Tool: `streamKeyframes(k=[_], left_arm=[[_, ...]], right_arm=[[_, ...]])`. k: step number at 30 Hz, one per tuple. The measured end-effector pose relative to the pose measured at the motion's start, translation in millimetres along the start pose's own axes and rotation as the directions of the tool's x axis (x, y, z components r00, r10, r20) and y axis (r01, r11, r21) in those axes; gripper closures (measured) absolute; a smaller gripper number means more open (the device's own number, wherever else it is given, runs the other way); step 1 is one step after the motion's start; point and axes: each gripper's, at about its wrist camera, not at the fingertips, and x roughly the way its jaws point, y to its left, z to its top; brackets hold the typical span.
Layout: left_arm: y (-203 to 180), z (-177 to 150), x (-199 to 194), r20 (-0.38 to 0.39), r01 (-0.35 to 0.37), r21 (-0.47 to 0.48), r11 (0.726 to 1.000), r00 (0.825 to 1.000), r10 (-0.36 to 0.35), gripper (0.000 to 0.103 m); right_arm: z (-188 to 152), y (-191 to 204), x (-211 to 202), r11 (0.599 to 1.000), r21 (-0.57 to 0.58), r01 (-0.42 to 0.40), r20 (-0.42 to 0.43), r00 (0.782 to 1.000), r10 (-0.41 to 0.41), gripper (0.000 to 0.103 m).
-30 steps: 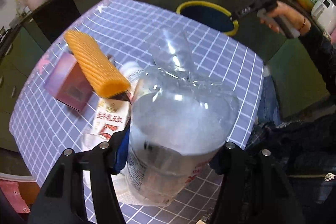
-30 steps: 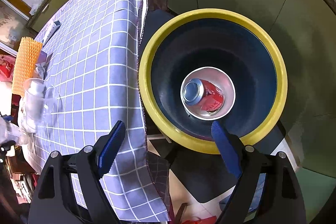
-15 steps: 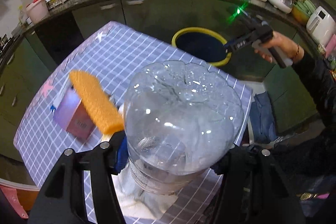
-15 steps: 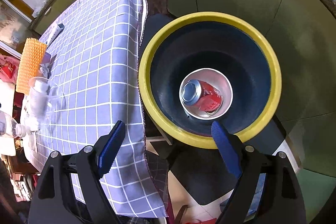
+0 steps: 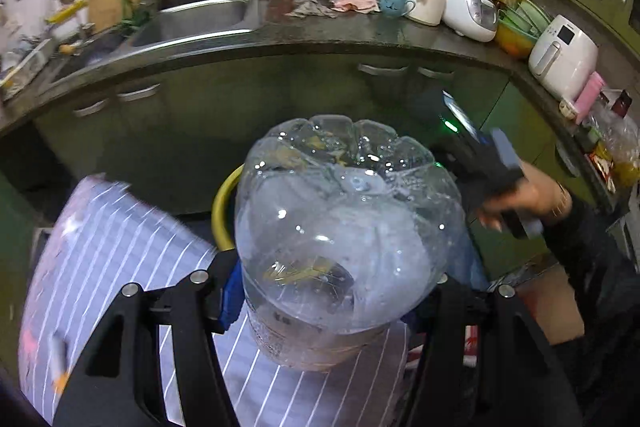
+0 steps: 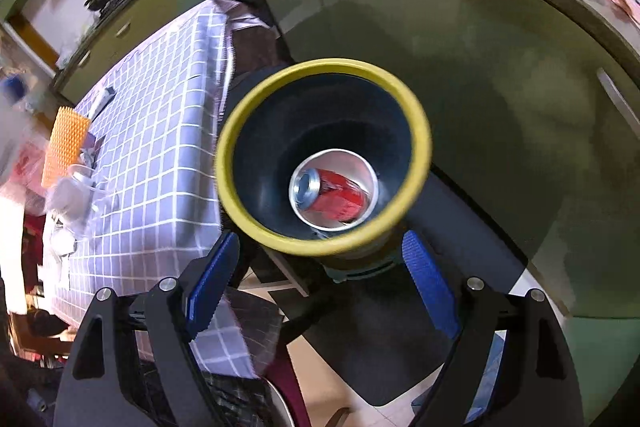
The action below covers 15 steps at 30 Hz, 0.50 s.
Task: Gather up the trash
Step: 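Carry the water bottle over the bin and open the left gripper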
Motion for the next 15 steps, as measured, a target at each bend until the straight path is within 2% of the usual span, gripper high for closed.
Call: streamKeyframes(k=[5,9,11,15], left_arm=[[5,32,77,-0.051,0.027,-0.029,0.999,0.998,-0.028,0.046],[12,43,132,-0.093,0.009,-0.05,0.999,0.996,-0.014,0.045],[16,44,147,-0.102,-0.005,-0.059,0.998,0.995,-0.001,0.045],[21,44,162,-0.127,-0.014,-0.082,0.997,0.992,0.003,0.035]], right_arm=[[-15,-31,-10,0.999,0.041,0.002,0.007,1.0,-0.002,0.02],[-21,-48,-12,0.998,0.066,-0.001,0.007,1.0,0.001,0.02],[-22,-54,-10,0.997,0.076,-0.006,0.005,1.0,0.005,0.02],[-26,-65,-8,0.996,0.091,-0.008,-0.004,1.0,0.009,0.02]])
